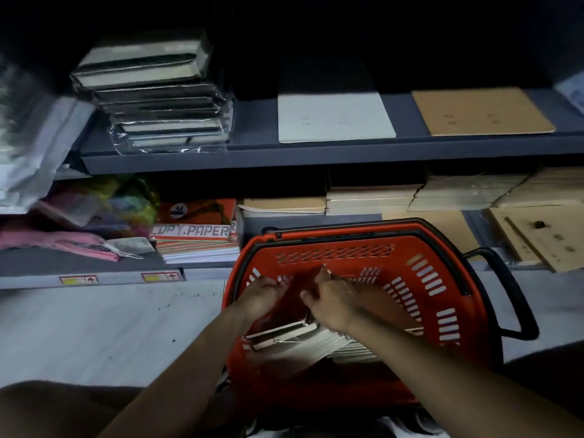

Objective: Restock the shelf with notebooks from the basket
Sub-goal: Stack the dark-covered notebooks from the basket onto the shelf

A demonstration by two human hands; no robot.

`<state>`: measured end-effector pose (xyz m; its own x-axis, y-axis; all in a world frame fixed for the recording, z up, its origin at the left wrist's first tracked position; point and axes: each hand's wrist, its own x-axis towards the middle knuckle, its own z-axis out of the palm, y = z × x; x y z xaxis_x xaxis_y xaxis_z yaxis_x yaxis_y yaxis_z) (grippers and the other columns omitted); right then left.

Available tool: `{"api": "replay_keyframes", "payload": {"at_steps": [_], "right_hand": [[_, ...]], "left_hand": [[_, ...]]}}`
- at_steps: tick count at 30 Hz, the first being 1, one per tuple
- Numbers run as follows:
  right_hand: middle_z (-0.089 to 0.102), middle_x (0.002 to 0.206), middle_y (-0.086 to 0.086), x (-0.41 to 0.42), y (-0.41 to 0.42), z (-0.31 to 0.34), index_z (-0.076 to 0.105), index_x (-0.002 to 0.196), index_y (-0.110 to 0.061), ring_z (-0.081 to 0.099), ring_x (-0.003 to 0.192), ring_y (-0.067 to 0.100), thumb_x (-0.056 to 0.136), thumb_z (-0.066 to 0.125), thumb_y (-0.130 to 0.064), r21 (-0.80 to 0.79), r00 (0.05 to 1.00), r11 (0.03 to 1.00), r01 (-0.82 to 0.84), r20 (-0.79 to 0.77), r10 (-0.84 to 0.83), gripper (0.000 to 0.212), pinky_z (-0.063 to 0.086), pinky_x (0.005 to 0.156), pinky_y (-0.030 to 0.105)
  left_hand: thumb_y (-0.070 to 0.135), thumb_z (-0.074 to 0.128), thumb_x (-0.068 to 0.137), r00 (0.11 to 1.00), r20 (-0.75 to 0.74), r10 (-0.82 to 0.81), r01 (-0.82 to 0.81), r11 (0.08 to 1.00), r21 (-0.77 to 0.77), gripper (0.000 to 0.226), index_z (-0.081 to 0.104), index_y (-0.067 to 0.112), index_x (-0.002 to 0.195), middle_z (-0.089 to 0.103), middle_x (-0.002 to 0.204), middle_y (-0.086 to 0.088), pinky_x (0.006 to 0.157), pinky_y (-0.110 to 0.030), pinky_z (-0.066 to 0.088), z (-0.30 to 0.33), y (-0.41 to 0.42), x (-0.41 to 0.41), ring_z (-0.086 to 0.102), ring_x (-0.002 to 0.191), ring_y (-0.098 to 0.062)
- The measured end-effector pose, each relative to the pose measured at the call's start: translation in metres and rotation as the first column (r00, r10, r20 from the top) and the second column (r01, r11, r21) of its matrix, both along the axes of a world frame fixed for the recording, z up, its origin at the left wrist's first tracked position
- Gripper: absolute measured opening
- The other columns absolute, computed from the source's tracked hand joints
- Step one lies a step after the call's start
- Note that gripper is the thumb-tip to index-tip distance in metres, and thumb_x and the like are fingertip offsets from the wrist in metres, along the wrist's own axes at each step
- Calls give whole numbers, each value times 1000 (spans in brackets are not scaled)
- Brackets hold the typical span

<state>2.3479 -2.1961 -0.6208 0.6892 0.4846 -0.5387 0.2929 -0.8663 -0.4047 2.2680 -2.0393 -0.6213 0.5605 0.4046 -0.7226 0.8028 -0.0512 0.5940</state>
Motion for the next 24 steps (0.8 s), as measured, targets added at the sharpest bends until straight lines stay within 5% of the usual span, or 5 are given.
{"api": "replay_keyframes", "payload": {"at_steps": [3,8,14,18,24], "right_hand": [[57,145,13,-3,7,-12,34,154,-5,46,139,33,92,55,-70,-5,998,998,57,-14,-57,92,31,121,39],[48,150,12,-2,11,-19,32,155,-8,38,142,32,80,63,-75,-36,991,992,123,-46,-125,105,31,119,39],[42,153,13,4,9,-6,36,155,-13,45,141,31,91,72,-44,-34,969,981,190,-154,-193,80,43,106,27],[50,138,14,5,-3,11,54,140,-18,61,117,30,87,69,-30,-12,969,979,205,-138,-205,56,49,72,16],[40,143,11,2,-27,64,48,146,-27,56,126,30,93,65,-40,76,975,974,212,-77,-206,57,42,104,26]], "left_hand": [[45,62,94,994,-86,-73,69,996,-50,37,67,17,117,69,89,4,69,-29,47,-19,3,4,63,76,-12],[62,54,75,974,-185,-134,125,990,-64,73,56,27,138,65,133,-3,101,-42,48,-56,4,12,62,121,-29],[44,59,82,986,-162,-27,20,999,-44,44,68,24,121,72,111,-2,79,-34,56,-21,-7,17,67,99,-22],[29,61,92,993,-109,-36,33,999,-23,23,73,18,108,73,90,1,65,-27,49,9,-17,19,67,84,-16],[50,65,90,994,-47,-96,102,983,150,41,74,10,93,69,85,-3,75,-26,44,44,-27,11,65,82,-22]]}}
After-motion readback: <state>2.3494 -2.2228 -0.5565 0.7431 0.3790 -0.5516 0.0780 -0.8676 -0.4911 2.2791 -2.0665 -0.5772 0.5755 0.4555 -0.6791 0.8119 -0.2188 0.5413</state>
